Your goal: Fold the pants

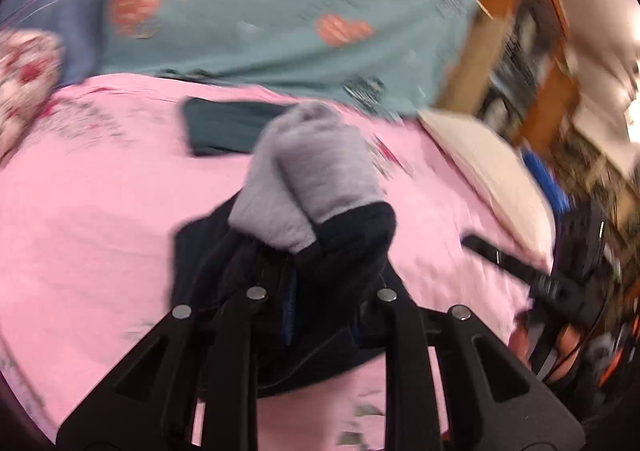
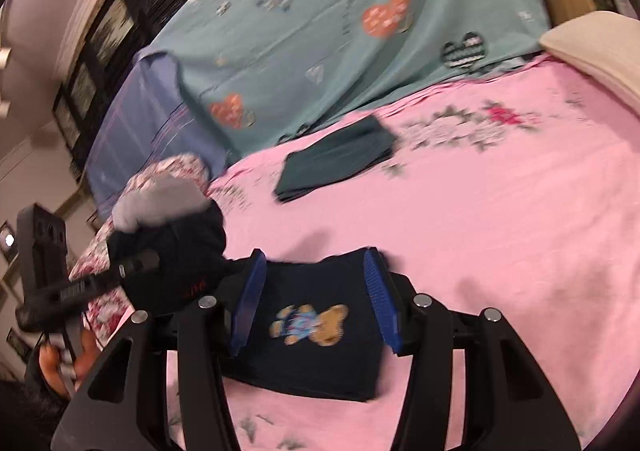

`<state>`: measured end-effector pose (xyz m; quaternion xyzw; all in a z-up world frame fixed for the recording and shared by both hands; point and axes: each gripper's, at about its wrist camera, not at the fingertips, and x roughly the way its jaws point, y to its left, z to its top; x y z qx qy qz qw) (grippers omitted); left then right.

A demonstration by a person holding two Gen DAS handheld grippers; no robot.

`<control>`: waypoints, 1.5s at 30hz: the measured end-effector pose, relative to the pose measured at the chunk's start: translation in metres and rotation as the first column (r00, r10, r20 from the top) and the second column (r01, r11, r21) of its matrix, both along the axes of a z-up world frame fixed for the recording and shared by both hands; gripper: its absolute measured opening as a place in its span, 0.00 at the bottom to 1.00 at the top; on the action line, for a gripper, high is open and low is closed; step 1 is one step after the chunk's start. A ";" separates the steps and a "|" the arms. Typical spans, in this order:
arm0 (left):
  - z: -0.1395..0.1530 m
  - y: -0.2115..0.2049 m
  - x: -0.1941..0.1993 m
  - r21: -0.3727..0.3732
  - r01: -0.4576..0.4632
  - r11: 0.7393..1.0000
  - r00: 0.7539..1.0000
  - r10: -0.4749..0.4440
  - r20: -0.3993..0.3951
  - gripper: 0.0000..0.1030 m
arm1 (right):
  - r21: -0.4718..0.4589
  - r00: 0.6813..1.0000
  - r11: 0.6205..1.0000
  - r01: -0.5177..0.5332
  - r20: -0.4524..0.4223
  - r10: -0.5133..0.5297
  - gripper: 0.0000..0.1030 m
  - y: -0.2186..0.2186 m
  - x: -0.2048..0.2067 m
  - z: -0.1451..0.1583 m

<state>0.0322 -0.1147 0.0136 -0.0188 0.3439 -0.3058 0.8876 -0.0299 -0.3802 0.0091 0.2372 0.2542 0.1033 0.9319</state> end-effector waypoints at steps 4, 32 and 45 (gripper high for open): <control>-0.076 -0.074 0.008 0.214 0.117 0.970 0.988 -0.091 -0.126 0.21 | 0.070 0.991 0.997 -0.029 -0.125 0.037 0.72 -0.023 0.006 -0.025; -0.044 0.121 -0.003 -0.171 -0.170 0.970 0.971 0.134 -0.200 0.82 | -0.097 0.901 0.960 -0.263 -0.382 0.208 0.42 0.106 0.038 -0.053; -0.046 0.123 0.000 -0.148 -0.187 0.971 0.968 0.156 -0.198 0.82 | -0.234 0.919 0.945 -0.229 -0.372 0.130 0.36 0.067 0.060 -0.014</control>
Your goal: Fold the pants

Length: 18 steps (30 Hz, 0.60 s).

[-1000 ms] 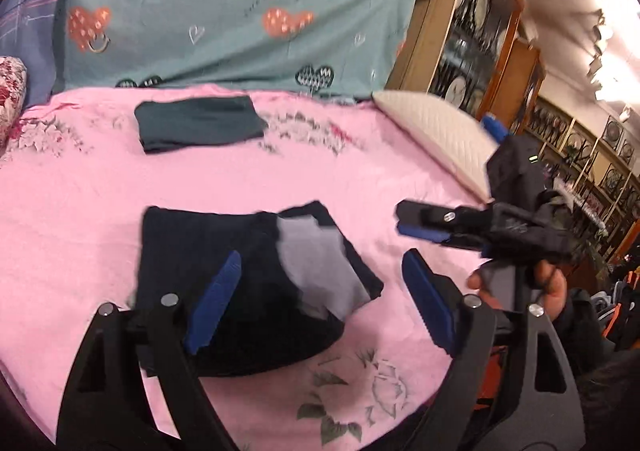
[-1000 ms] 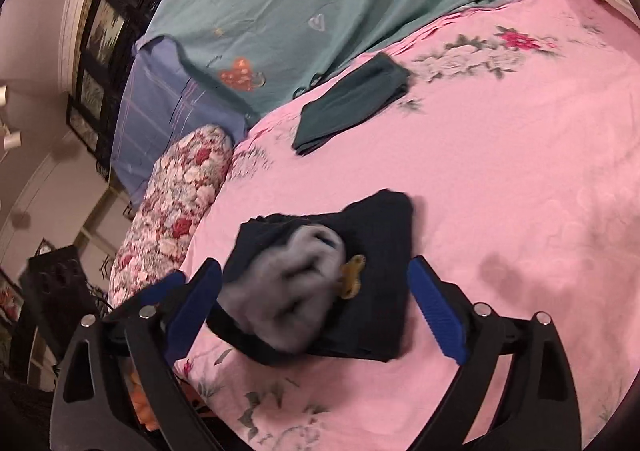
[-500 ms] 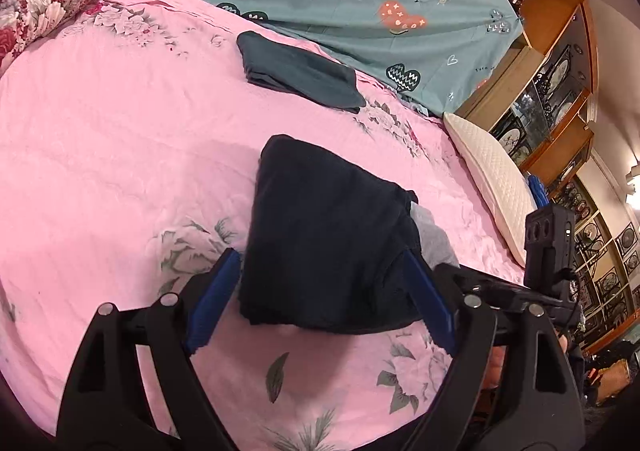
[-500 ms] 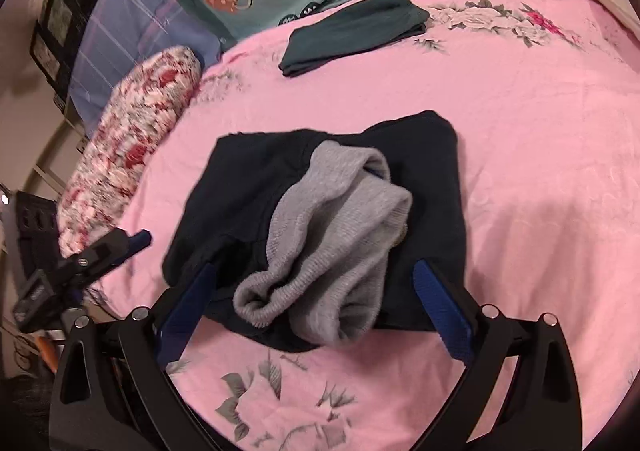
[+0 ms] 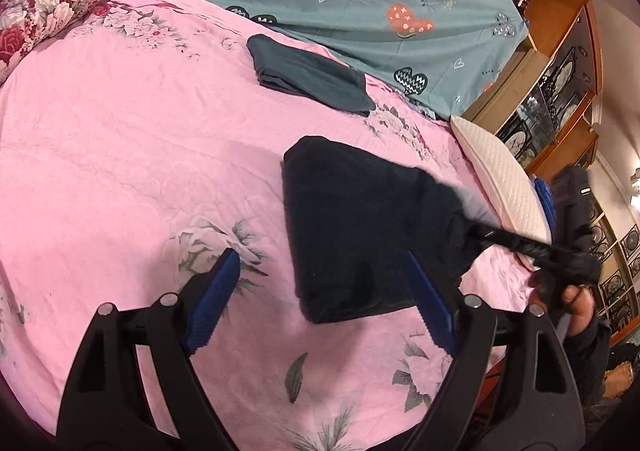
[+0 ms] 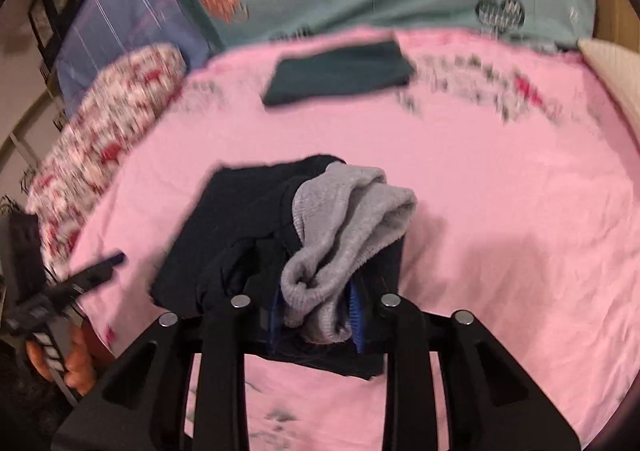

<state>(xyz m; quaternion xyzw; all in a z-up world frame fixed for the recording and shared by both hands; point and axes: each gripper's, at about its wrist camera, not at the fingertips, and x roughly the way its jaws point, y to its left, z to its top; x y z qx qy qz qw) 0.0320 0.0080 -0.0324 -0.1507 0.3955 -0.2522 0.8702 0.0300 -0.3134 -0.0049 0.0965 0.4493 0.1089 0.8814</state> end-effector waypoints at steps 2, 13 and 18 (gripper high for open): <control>0.000 -0.007 0.002 0.047 0.000 0.999 1.000 -0.001 0.014 0.82 | -0.053 0.999 0.998 0.022 -0.049 -0.024 0.63 -0.003 0.004 -0.034; 0.016 -0.108 -0.002 0.291 0.236 0.927 0.951 -0.282 0.128 0.85 | 0.131 0.972 0.990 0.045 0.223 -0.073 0.64 -0.025 -0.020 0.045; -0.025 -0.123 0.016 0.376 0.258 0.890 0.961 -0.277 -0.002 0.87 | 0.174 0.997 0.982 0.075 -0.046 -0.068 0.51 -0.016 0.038 -0.019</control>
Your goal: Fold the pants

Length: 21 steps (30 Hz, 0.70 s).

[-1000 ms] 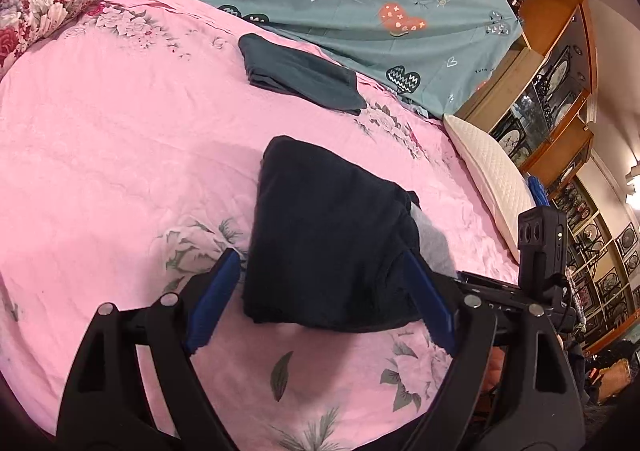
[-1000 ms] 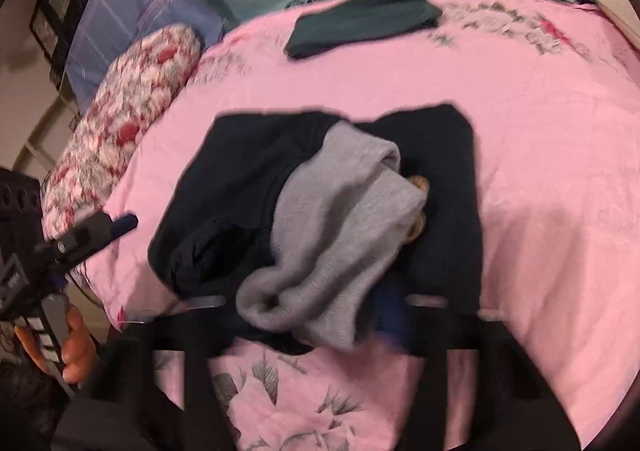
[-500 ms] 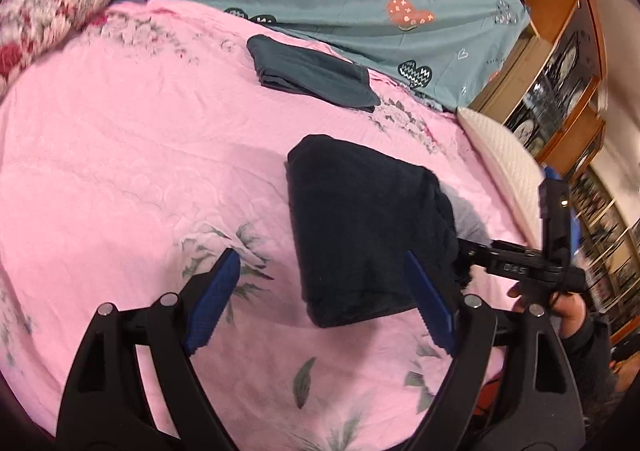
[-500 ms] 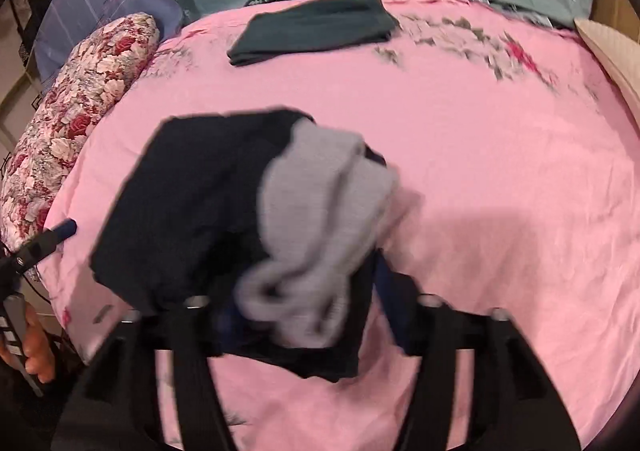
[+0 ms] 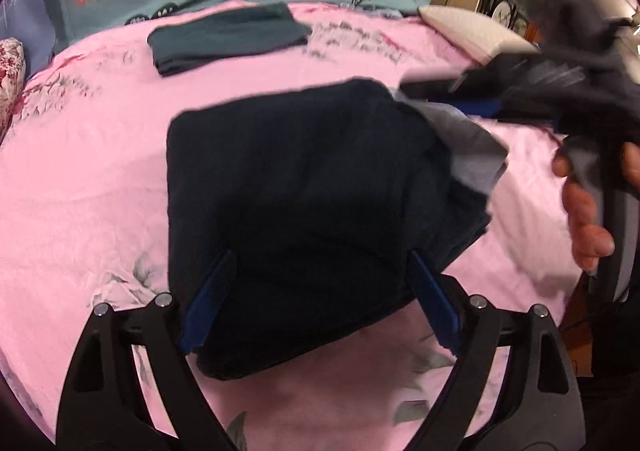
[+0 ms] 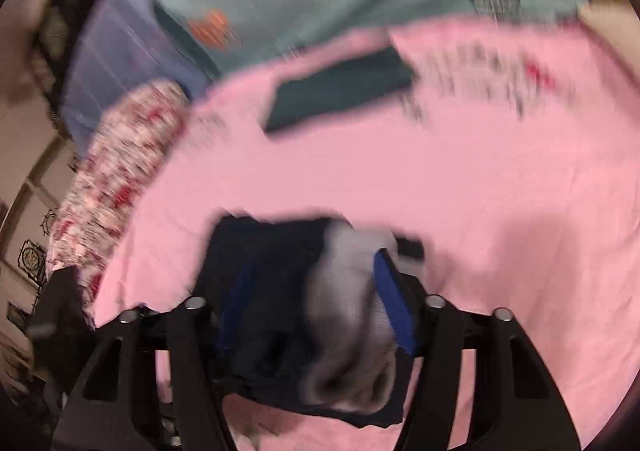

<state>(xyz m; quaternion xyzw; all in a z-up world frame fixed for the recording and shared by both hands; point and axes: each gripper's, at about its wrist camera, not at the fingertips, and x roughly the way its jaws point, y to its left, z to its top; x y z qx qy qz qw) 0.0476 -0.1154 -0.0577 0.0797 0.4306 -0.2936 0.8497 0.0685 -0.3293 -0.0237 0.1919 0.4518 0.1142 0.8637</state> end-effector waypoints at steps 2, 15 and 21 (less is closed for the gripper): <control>-0.008 0.001 0.003 0.007 0.009 1.000 1.000 -0.009 -0.017 0.87 | 0.045 0.999 0.999 0.013 -0.035 -0.011 0.49 -0.008 0.006 -0.033; 0.020 0.101 0.037 -0.332 -0.198 0.922 0.968 0.131 -0.213 0.98 | 0.063 0.995 0.998 0.021 0.099 -0.027 0.99 -0.061 -0.047 0.001; -0.015 0.102 0.064 -0.331 -0.292 0.897 0.922 0.172 -0.347 0.98 | 0.121 0.999 0.993 0.013 0.038 -0.018 0.99 -0.051 -0.036 -0.036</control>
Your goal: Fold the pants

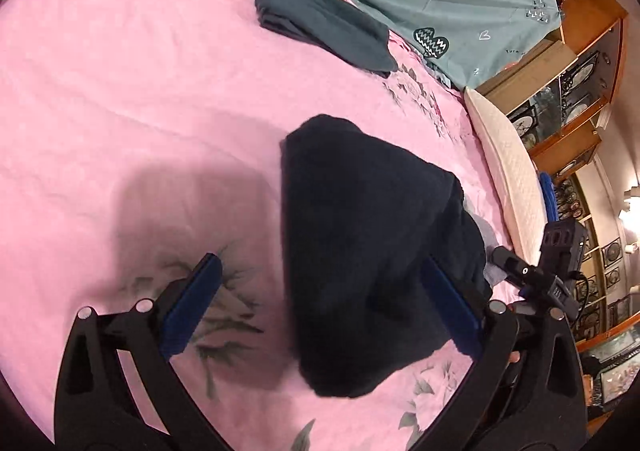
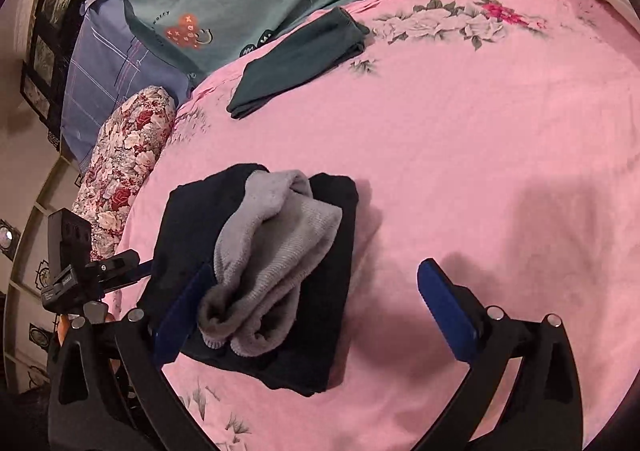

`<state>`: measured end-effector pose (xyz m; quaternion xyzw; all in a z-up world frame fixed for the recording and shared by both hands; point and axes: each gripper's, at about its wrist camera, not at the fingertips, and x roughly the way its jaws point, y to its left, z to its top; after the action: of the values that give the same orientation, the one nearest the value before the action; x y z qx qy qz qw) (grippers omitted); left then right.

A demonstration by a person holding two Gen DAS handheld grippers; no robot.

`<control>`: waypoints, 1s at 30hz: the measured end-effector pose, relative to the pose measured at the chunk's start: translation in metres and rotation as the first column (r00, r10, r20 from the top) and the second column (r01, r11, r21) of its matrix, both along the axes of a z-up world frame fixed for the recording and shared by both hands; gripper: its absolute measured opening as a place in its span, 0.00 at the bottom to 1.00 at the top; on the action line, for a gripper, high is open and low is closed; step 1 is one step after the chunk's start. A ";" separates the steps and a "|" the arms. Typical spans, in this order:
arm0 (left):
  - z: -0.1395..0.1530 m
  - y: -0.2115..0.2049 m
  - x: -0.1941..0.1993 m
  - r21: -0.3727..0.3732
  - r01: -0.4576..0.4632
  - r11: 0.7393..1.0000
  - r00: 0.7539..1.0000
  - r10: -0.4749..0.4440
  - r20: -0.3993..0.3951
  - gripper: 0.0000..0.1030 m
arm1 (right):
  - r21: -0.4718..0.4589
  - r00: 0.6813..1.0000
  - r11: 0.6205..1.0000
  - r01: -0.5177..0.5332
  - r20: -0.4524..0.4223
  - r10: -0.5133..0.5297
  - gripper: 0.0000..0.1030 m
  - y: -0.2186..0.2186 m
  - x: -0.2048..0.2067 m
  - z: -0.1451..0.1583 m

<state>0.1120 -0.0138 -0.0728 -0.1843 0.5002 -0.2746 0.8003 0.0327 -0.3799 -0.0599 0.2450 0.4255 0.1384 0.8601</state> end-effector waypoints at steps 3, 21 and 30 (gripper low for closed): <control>-0.008 -0.010 0.009 0.003 -0.014 1.000 1.000 0.014 -0.017 0.98 | 0.015 0.999 0.999 -0.033 -0.039 0.034 0.99 0.008 0.006 -0.008; 0.011 -0.037 0.007 -0.115 0.064 0.991 0.997 -0.069 -0.045 0.55 | 0.053 0.993 0.992 -0.117 0.017 0.116 0.35 0.039 -0.004 0.007; 0.085 -0.040 -0.001 -0.109 0.099 0.989 0.992 -0.089 0.095 0.55 | -0.001 0.974 0.988 -0.154 0.165 0.152 0.35 0.047 -0.010 0.086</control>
<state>0.1115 -0.0536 0.0124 -0.1932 0.4556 -0.3482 0.7961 0.0225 -0.3328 0.0256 0.2044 0.3696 0.2264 0.8777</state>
